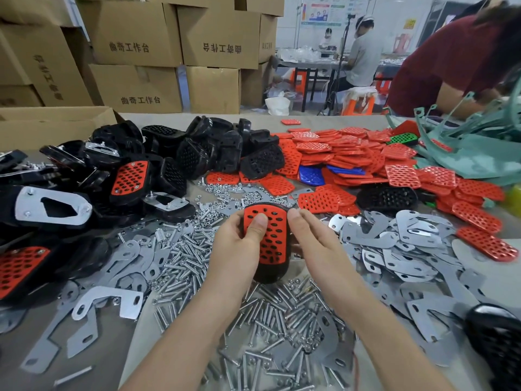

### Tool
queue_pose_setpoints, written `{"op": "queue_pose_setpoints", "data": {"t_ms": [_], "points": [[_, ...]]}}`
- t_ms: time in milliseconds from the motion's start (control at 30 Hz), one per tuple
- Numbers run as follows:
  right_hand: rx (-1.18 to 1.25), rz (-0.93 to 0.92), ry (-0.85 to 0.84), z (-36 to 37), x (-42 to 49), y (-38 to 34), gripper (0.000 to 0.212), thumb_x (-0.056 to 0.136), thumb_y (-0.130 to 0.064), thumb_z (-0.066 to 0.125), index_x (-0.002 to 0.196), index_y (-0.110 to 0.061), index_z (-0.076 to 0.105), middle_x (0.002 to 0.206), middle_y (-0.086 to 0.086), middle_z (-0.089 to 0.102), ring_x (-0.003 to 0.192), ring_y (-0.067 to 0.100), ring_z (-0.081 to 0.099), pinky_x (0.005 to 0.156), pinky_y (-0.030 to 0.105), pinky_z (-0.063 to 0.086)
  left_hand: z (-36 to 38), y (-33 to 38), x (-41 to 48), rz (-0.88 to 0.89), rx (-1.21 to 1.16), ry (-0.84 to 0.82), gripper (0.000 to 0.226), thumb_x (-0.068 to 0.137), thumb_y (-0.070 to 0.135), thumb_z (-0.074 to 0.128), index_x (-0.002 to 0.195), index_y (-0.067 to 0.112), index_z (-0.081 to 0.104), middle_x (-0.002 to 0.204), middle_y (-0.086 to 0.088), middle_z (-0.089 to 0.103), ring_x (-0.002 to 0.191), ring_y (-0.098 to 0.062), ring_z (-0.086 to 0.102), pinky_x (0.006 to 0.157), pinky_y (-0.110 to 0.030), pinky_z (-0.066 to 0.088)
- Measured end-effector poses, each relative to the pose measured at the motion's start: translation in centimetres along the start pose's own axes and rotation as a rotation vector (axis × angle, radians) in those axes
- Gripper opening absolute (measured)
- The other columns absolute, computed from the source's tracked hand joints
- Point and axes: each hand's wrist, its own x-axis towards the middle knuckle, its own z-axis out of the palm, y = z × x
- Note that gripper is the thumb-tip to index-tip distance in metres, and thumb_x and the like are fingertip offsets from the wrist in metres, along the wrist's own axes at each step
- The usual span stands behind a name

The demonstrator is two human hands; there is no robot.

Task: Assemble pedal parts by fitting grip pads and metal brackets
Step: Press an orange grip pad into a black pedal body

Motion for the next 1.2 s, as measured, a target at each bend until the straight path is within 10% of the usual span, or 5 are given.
{"op": "queue_pose_setpoints", "data": {"t_ms": [200, 400, 1200], "points": [[-0.039, -0.086, 0.050, 0.66, -0.09, -0.27, 0.035, 0.094, -0.053, 0.053, 0.098, -0.023, 0.070, 0.083, -0.015, 0.073, 0.077, -0.004, 0.066, 0.068, 0.009, 0.048, -0.59, 0.26, 0.03, -0.081, -0.077, -0.069, 0.013, 0.099, 0.026, 0.063, 0.106, 0.019, 0.071, 0.098, 0.002, 0.078, 0.090, -0.012, 0.075, 0.081, -0.031, 0.055], [0.038, 0.025, 0.119, 0.30, 0.21, 0.27, 0.032, 0.106, -0.039, 0.053, 0.096, -0.015, 0.071, 0.090, 0.002, 0.077, 0.080, 0.008, 0.072, 0.067, 0.016, 0.055, -0.69, 0.49, -0.04, -0.122, -0.126, -0.185, 0.023, 0.090, 0.040, 0.064, 0.098, 0.023, 0.078, 0.102, -0.004, 0.079, 0.096, -0.021, 0.076, 0.085, -0.038, 0.060], [-0.007, -0.079, 0.117, 0.84, -0.22, 0.39, 0.037, 0.094, -0.056, 0.045, 0.100, -0.024, 0.063, 0.081, -0.025, 0.071, 0.075, -0.009, 0.065, 0.065, 0.007, 0.048, -0.37, -0.33, -0.10, 0.046, 0.023, -0.113, 0.043, 0.095, 0.057, 0.050, 0.112, 0.022, 0.069, 0.103, 0.006, 0.077, 0.096, -0.010, 0.074, 0.079, -0.026, 0.058]]}}
